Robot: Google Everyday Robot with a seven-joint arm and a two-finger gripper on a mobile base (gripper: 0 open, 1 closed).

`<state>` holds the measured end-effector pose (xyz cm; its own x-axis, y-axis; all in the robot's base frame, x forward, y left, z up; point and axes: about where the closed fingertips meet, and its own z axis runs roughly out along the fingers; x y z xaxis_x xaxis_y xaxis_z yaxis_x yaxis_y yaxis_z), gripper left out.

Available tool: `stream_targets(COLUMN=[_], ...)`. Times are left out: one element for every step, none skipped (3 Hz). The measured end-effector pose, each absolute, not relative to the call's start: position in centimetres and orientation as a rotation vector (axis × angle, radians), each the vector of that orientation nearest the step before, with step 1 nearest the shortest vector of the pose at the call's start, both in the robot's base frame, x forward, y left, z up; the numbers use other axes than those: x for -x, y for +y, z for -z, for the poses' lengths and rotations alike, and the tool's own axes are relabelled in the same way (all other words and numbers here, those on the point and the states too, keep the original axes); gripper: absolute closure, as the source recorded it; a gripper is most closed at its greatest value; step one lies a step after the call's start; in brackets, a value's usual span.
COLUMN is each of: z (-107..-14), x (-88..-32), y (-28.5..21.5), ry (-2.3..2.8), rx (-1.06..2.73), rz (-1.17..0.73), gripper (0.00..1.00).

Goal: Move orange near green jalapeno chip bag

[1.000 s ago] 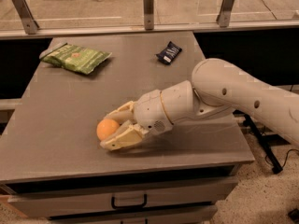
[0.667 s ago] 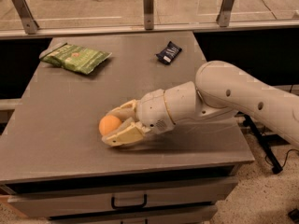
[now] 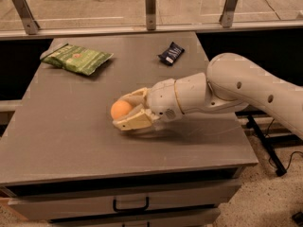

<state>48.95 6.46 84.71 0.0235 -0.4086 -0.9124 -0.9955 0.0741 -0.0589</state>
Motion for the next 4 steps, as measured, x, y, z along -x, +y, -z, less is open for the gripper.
stream_targets(z=[-85.0,-85.8,-86.7,-87.2], x=[-51.4,-56.1,-61.0,-64.8], y=[8.1,10.3,12.1,12.1], ry=[1.448,1.368,1.329,1.336], rx=[1.461,1.482,1.486,1.458], rz=[-0.85,-0.798,-0.725,-0.652], gripper=[1.0,1.0,1.0,1.0])
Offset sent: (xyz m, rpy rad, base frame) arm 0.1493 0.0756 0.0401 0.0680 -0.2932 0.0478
